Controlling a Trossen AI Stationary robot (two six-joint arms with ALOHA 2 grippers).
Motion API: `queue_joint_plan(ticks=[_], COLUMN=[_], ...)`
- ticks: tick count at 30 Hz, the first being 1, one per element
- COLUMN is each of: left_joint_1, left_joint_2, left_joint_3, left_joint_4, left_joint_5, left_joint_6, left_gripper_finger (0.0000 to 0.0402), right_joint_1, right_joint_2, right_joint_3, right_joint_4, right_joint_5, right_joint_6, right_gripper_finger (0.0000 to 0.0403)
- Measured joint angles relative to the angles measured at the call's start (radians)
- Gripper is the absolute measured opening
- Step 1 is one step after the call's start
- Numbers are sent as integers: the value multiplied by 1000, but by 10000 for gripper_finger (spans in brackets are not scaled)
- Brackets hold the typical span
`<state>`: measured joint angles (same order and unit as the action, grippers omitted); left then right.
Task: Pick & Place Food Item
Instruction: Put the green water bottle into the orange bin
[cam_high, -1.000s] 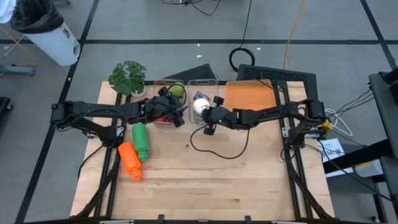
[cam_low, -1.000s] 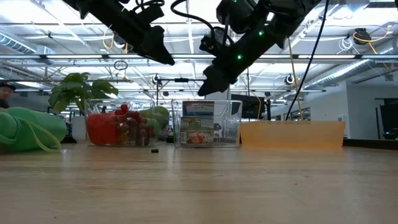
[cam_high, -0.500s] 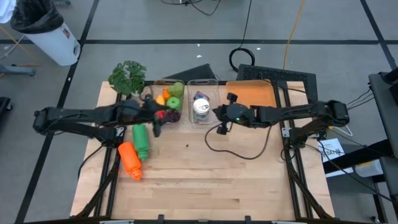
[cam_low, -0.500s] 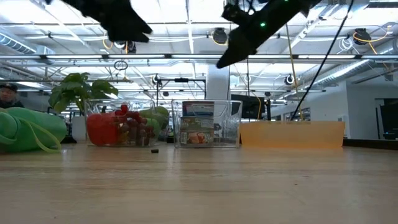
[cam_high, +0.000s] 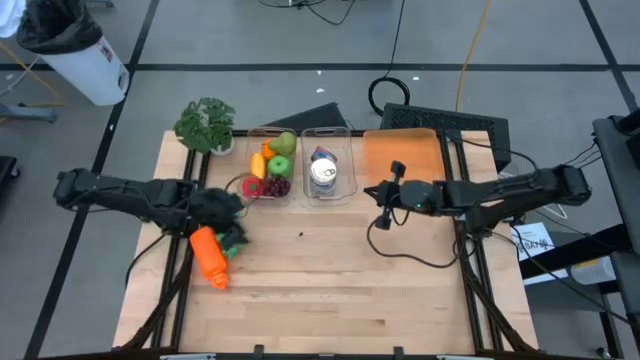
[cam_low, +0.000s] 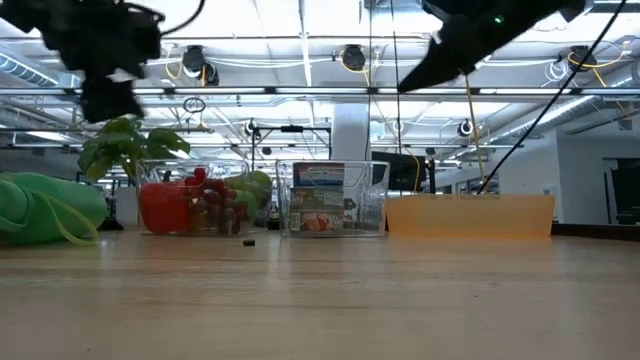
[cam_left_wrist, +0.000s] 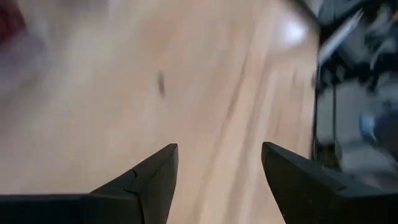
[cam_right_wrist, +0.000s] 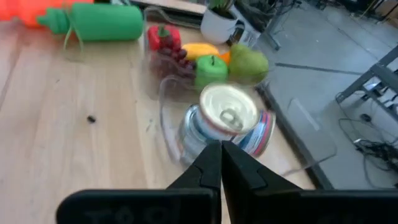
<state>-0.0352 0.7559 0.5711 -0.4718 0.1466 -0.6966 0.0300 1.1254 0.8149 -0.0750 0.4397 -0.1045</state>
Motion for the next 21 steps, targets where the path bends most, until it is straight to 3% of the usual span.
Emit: queue_joint_plan(ticks=[3,9,13,21], left_joint_1=[-63,-226,-319,-406], left_joint_2=[24,64,115,328], left_joint_3=[38,44,45,45], left_joint_4=[-243,-605,-579,-553], left_joint_5=[55,5,-217,-294], left_joint_6=[-151,-739,-928,-1140], left_gripper_finger=[243,243,243,243], right_joint_1=[20,47,52,55], right_joint_2=[-23,-37,-38,-38], right_joint_3=[-41,-91,-91,-90], right_joint_4=[-4,-10,2,-7], right_joint_5=[1,1,0,-4], right_joint_6=[14,27,16,40], right_gripper_finger=[1,1,1,2])
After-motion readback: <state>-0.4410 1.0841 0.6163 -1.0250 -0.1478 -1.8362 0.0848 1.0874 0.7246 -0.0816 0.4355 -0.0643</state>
